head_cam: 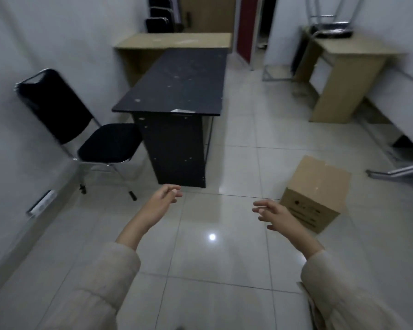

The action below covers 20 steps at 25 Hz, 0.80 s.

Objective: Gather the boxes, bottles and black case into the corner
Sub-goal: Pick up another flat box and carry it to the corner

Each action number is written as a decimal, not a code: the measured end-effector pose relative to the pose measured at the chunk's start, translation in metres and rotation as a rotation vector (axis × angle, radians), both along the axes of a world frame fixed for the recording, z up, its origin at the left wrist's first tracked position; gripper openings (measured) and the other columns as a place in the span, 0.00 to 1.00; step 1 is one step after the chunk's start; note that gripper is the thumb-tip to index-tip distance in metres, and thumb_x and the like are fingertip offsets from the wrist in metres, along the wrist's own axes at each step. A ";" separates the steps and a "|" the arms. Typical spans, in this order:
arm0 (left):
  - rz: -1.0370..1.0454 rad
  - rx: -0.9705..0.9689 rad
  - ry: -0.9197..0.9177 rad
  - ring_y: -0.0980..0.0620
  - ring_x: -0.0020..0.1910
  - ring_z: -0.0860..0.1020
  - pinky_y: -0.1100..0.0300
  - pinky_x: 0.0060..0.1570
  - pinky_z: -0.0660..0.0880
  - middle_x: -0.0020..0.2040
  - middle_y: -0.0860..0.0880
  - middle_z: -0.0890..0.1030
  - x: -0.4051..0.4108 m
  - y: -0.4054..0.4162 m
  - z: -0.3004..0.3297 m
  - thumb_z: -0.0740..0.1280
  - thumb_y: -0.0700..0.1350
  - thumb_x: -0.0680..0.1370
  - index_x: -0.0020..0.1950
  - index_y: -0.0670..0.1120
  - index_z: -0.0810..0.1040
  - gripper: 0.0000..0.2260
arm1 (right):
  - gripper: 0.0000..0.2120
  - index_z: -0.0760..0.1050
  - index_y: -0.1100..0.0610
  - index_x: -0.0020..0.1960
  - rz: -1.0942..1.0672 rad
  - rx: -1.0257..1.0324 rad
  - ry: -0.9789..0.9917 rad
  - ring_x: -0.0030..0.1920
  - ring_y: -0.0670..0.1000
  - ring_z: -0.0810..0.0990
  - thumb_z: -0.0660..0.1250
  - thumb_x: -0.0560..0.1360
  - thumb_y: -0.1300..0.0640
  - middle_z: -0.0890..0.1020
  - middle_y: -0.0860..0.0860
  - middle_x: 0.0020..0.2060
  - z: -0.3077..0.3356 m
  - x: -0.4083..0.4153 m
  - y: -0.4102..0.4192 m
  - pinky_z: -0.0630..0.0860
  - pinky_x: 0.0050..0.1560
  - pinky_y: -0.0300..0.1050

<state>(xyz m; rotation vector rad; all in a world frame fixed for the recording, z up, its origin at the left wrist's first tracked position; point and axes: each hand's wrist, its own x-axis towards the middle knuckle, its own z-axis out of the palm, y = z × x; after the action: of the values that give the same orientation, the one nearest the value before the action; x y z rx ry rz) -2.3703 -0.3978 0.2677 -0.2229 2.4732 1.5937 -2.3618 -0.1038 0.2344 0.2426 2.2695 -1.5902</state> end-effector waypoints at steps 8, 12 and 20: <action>-0.348 -0.030 0.022 0.52 0.57 0.75 0.66 0.46 0.69 0.58 0.50 0.77 -0.129 0.076 0.014 0.54 0.47 0.81 0.63 0.49 0.71 0.13 | 0.11 0.72 0.51 0.61 -0.248 0.025 -0.062 0.56 0.52 0.76 0.57 0.79 0.55 0.77 0.49 0.56 0.000 -0.039 0.069 0.71 0.51 0.46; -0.444 -0.044 0.035 0.53 0.56 0.75 0.60 0.51 0.69 0.56 0.51 0.77 -0.190 0.092 0.022 0.54 0.46 0.81 0.64 0.48 0.71 0.13 | 0.13 0.72 0.51 0.62 -0.367 -0.022 -0.075 0.56 0.52 0.76 0.57 0.79 0.55 0.78 0.49 0.57 -0.004 -0.074 0.075 0.71 0.52 0.46; -0.566 -0.053 -0.036 0.52 0.55 0.75 0.56 0.57 0.68 0.54 0.52 0.77 -0.282 0.160 -0.007 0.54 0.45 0.81 0.61 0.49 0.71 0.11 | 0.10 0.72 0.49 0.59 -0.532 -0.112 -0.195 0.57 0.52 0.76 0.57 0.79 0.53 0.77 0.48 0.56 -0.045 -0.130 0.124 0.72 0.59 0.50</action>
<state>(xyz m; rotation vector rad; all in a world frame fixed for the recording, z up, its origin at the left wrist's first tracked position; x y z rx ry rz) -2.6519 -0.2380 0.2610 0.4044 2.2656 1.2668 -2.4921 0.0206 0.1893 0.9929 2.0579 -1.8324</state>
